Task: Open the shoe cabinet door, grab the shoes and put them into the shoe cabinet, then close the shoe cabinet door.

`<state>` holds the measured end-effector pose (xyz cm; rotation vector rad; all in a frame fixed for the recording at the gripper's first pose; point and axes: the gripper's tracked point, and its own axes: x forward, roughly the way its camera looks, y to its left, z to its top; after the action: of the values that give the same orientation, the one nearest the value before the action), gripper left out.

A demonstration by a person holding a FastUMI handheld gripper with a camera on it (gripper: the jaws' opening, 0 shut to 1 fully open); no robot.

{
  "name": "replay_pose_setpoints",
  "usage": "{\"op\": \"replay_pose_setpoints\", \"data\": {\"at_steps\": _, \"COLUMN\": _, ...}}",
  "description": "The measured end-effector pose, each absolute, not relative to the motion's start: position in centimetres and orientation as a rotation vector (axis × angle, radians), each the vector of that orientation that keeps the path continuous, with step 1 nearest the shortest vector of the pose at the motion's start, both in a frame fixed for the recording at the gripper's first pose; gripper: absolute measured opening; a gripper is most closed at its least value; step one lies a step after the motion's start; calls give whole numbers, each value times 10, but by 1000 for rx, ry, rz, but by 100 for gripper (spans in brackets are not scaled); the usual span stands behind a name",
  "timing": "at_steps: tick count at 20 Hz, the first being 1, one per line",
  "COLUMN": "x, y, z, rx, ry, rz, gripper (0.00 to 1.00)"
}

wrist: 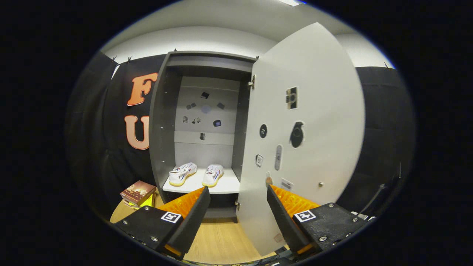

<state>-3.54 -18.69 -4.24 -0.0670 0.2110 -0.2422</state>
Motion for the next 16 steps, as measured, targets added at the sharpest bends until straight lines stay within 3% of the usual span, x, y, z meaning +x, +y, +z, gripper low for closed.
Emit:
{"op": "replay_pose_setpoints", "data": {"at_steps": 9, "x": -98, "y": -288, "z": -52, "rx": -25, "ry": 234, "rz": -384, "gripper": 95}}
{"op": "replay_pose_setpoints", "data": {"at_steps": 16, "x": -75, "y": -301, "z": -86, "rx": 28, "ry": 278, "rz": -295, "gripper": 96}}
